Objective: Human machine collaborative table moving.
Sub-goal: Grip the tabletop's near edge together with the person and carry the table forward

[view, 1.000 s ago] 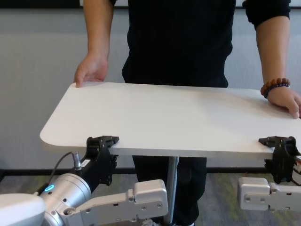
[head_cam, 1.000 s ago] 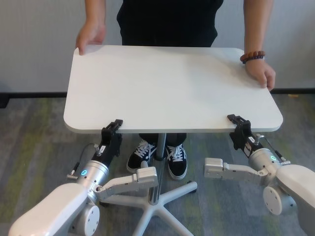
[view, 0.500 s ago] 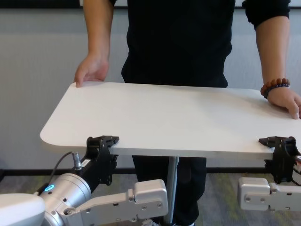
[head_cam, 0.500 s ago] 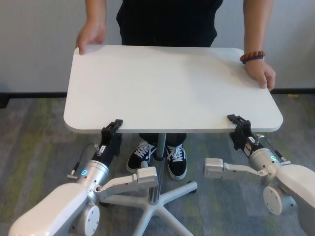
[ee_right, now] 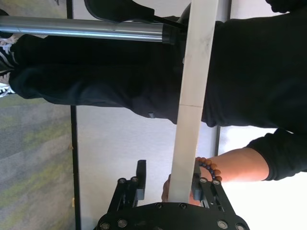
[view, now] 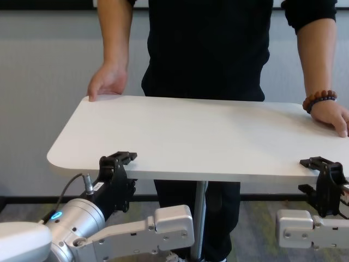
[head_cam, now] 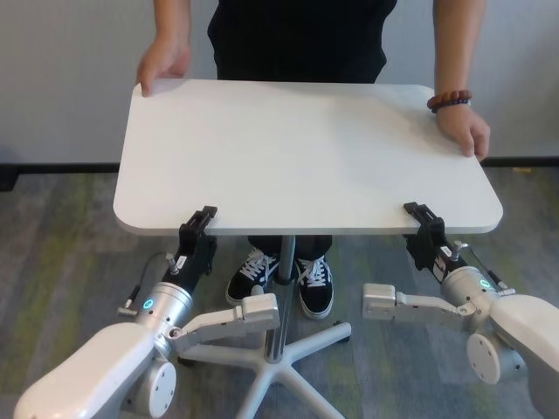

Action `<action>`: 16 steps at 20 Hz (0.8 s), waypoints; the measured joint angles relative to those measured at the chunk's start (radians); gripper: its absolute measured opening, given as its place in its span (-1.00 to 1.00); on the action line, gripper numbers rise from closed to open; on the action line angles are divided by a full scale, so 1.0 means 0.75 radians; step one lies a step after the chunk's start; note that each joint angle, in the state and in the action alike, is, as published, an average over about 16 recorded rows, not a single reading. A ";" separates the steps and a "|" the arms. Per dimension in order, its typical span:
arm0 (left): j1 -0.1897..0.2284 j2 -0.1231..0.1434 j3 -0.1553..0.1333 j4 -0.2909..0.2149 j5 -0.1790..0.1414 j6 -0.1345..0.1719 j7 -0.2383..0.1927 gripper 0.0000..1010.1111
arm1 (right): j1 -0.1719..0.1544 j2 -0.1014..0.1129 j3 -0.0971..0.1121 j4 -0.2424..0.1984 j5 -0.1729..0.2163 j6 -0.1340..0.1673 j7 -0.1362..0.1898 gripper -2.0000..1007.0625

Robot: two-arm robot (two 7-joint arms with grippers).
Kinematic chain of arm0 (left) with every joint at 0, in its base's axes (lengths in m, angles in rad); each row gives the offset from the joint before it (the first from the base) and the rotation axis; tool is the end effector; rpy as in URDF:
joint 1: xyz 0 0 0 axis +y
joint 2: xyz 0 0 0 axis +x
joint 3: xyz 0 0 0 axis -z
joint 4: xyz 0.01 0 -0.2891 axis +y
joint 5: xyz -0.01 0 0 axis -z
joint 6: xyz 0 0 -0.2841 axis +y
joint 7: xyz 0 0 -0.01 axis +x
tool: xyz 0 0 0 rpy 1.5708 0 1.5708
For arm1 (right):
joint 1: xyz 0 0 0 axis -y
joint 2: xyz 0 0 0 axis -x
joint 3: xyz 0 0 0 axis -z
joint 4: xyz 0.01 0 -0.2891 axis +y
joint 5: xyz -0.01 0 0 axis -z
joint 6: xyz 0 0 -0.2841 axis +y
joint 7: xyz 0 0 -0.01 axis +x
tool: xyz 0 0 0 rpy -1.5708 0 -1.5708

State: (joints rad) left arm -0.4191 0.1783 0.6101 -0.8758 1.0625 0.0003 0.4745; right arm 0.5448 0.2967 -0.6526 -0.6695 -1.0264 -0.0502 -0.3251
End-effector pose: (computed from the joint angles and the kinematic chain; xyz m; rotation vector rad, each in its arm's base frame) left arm 0.3756 -0.0434 -0.3809 0.8787 -1.3062 1.0623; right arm 0.4030 -0.0460 -0.3822 -1.1643 -1.2282 -0.8841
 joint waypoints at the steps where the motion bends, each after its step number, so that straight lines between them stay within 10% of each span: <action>1: 0.000 0.000 0.000 0.000 0.000 0.000 0.000 -0.18 | 0.000 0.000 0.000 0.000 0.000 0.000 0.001 0.04; 16: 0.027 0.036 0.012 -0.074 0.016 0.028 -0.023 0.76 | -0.037 0.034 -0.011 -0.096 -0.015 0.031 0.050 0.87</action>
State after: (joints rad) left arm -0.3987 0.2055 0.6192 -0.9311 1.0746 0.0210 0.4571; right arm 0.5171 0.3220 -0.6610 -0.7411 -1.0373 -0.0269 -0.2876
